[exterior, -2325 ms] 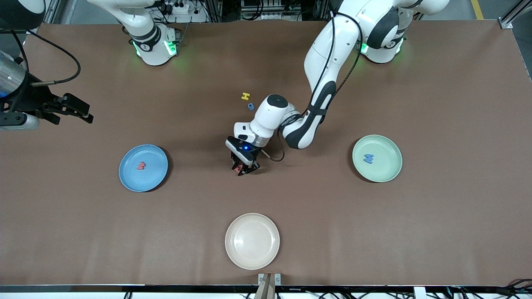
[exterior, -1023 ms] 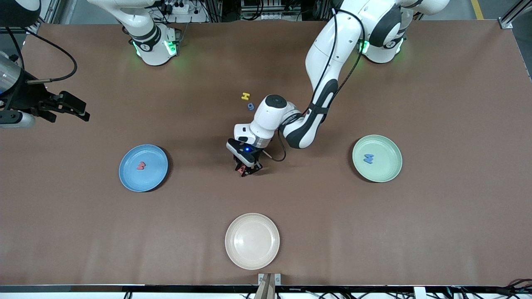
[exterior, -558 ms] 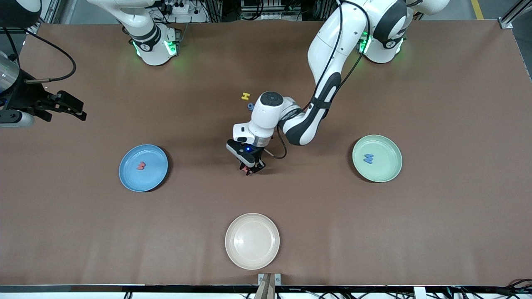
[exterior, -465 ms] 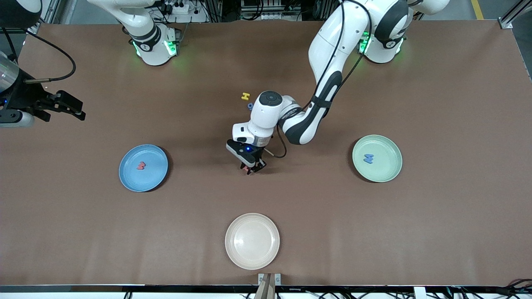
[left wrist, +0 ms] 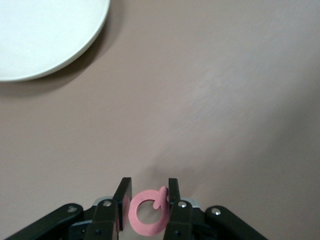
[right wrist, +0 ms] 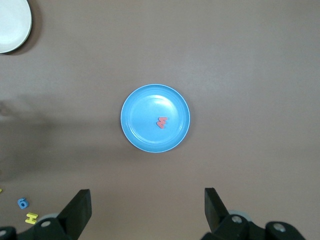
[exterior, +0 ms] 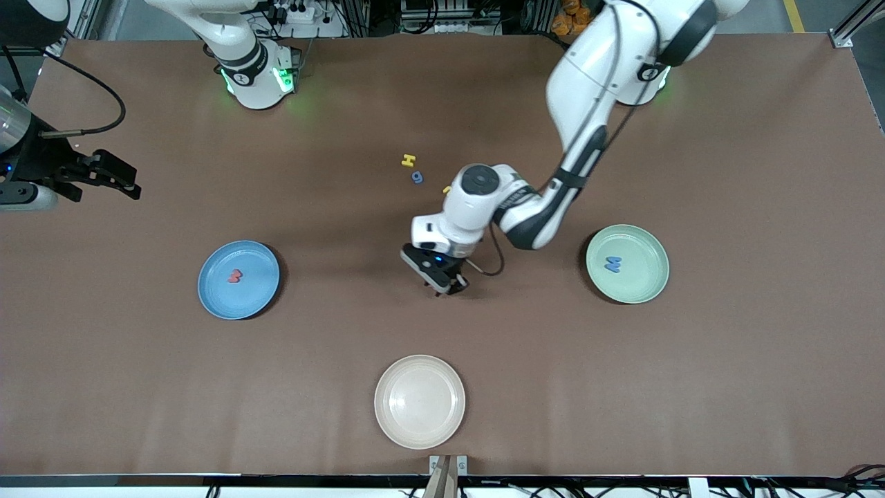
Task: Sort upper and lower case letters into plates
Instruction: 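Carry the Q onto the green plate and open the left gripper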
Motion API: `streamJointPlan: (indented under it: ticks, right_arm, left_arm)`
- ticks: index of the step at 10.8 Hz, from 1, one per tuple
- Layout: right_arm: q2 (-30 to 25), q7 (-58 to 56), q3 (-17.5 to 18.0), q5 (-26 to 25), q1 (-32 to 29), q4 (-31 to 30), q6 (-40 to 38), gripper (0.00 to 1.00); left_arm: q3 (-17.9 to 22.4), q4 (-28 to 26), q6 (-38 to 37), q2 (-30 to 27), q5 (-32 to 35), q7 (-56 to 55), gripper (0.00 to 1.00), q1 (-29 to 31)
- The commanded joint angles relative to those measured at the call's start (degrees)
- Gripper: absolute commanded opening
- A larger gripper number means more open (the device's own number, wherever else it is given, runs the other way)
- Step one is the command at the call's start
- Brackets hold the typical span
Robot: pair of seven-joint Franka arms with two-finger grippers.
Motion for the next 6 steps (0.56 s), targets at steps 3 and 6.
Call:
streamJointPlan:
  ticks: [3,6]
  right_arm:
    - [-1.1,-0.4,-1.0,-1.0,0.4,-0.2,-1.5,1.00]
    - [-0.8,0.1,-0.9,-0.8,1.2,0.1,-1.2,1.00]
  left_arm:
    - [-9.6,-14.3,-5.8,-10.8,1.3,12.1,0.20,14.5]
    - [-9.8,-23.8,-5.8,-17.4,1.3,17.7,0.21,18.9]
